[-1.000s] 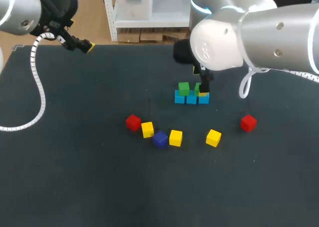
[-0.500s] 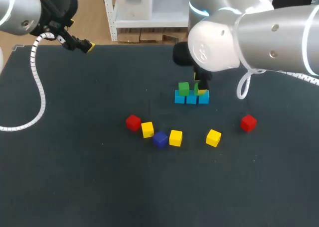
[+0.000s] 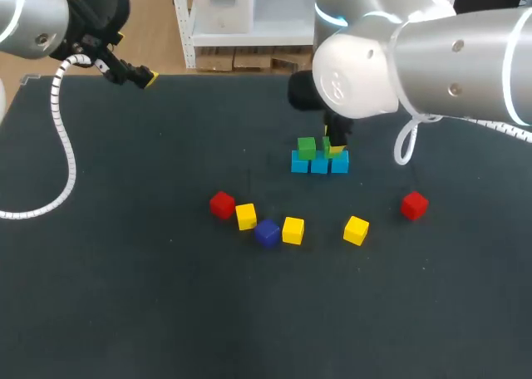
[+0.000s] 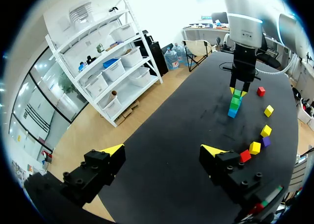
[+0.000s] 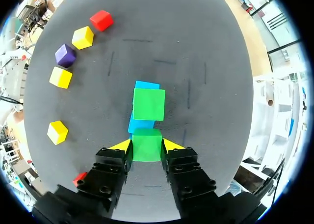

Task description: Place the blue cubes, place green cubes on the blue cubes, place the yellow cubes on the green cubes, then place the red cubes on the yellow cubes, and place purple cube on the red cubes.

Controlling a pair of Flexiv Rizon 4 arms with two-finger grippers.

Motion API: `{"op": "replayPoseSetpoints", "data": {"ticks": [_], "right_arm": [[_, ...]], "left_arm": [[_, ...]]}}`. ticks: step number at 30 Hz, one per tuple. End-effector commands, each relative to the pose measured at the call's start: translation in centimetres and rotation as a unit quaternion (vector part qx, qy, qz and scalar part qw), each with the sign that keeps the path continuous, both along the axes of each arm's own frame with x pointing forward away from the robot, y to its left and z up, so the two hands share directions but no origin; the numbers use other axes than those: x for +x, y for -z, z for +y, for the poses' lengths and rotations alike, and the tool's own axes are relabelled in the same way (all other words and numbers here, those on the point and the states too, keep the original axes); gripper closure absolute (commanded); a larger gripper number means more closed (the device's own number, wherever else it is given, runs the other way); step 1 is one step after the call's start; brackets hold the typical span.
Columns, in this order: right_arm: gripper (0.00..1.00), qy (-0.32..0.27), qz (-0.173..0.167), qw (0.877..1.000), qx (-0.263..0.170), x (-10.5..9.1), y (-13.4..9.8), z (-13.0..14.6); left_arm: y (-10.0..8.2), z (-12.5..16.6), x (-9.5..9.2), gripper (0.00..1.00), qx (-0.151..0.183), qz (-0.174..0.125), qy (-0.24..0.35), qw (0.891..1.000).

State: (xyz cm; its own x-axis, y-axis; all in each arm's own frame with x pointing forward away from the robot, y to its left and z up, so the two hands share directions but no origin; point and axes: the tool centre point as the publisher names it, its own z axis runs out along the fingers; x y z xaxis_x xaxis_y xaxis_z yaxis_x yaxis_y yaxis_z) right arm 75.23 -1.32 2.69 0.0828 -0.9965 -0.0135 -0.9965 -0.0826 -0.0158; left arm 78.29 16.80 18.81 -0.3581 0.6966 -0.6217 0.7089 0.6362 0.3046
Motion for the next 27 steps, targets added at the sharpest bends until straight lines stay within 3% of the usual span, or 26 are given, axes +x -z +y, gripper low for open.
{"op": "replayPoseSetpoints", "data": {"ticks": [1, 3, 5, 9, 13, 18, 20, 22, 27], "right_arm": [[0.58, 0.002, 0.001, 1.0, 0.002, -0.06, 0.0, -0.18], [0.5, 0.002, 0.0, 1.0, 0.002, -0.06, 0.0, -0.19], [0.3, 0.003, 0.001, 1.0, 0.002, -0.06, 0.0, -0.2], [0.31, 0.004, 0.001, 1.0, 0.003, 0.0, 0.0, -0.15], [0.18, 0.004, 0.0, 1.0, 0.004, 0.03, 0.0, -0.09], [0.25, 0.002, -0.002, 1.0, 0.004, 0.16, 0.11, -0.06], [0.18, 0.002, -0.003, 1.0, 0.005, 0.17, 0.12, -0.06], [0.0, 0.002, -0.005, 1.0, 0.006, 0.25, 0.09, -0.12], [0.0, 0.01, -0.01, 1.0, 0.007, 0.57, -0.28, -0.5]], "left_arm": [[0.04, 0.14, 0.04, 0.0, -0.002, 0.0, 0.003, 1.0], [0.04, 0.14, 0.04, 0.0, -0.002, 0.0, 0.003, 1.0], [0.04, 0.14, 0.04, 0.0, -0.002, 0.0, 0.003, 1.0], [0.04, 0.14, 0.04, 0.0, -0.002, 0.0, 0.003, 1.0], [0.04, 0.14, 0.04, 0.0, -0.002, 0.0, 0.003, 1.0], [0.04, 0.14, 0.04, 0.0, -0.002, 0.0, 0.003, 1.0], [0.04, 0.14, 0.04, 0.0, -0.002, 0.0, 0.003, 1.0], [0.04, 0.14, 0.04, 0.0, -0.002, 0.0, 0.003, 1.0], [0.04, 0.14, 0.04, 0.0, -0.002, 0.0, 0.003, 1.0]]}}
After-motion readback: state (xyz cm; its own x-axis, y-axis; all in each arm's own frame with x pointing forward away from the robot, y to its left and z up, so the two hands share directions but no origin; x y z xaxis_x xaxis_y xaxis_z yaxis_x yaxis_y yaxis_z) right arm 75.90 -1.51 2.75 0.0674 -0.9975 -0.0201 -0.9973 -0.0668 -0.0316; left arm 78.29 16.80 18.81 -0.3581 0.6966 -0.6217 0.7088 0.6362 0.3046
